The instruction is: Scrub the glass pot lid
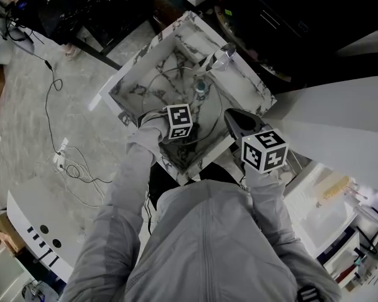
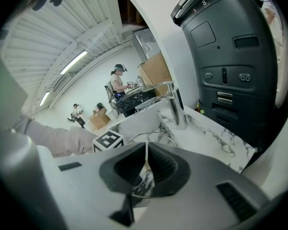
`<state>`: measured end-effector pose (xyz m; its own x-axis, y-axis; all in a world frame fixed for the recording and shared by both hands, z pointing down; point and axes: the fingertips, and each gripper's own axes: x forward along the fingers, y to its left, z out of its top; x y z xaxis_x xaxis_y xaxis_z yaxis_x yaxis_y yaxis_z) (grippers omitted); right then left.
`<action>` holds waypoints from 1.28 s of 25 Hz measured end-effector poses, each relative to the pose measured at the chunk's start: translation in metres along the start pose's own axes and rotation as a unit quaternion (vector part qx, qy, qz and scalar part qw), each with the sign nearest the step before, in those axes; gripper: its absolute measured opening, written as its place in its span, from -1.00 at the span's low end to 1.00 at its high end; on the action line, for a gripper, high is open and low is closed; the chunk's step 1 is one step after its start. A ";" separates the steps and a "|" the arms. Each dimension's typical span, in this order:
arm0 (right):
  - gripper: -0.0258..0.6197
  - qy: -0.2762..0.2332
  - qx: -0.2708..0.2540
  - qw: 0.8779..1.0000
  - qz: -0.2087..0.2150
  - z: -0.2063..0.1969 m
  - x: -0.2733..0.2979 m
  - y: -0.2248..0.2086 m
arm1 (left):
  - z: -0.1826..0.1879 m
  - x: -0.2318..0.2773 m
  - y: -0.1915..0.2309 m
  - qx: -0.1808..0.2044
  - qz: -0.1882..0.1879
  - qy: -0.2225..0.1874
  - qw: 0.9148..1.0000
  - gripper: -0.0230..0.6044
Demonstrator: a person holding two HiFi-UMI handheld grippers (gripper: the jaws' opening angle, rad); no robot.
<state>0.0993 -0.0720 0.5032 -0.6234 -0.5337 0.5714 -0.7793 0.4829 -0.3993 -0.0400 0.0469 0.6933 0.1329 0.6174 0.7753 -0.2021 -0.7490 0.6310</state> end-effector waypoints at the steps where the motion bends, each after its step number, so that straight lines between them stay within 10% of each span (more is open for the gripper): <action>1: -0.81 -0.001 0.000 1.000 -0.001 0.000 -0.001 -0.001 | 0.003 0.000 -0.001 -0.001 -0.004 -0.004 1.000 -0.72; 22: -0.81 0.003 0.004 1.000 -0.011 -0.002 -0.005 -0.006 | 0.075 0.002 -0.021 0.026 -0.032 -0.109 0.993 -0.72; 32: -0.81 -0.019 0.015 0.999 -0.048 0.018 -0.029 -0.008 | 0.100 -0.028 -0.022 0.055 0.023 -0.170 0.984 -0.72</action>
<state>0.1223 -0.0724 0.4772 -0.5470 -0.6033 0.5804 -0.8370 0.4074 -0.3654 0.0577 0.0221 0.6598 0.4470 0.4791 0.7554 -0.1128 -0.8075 0.5789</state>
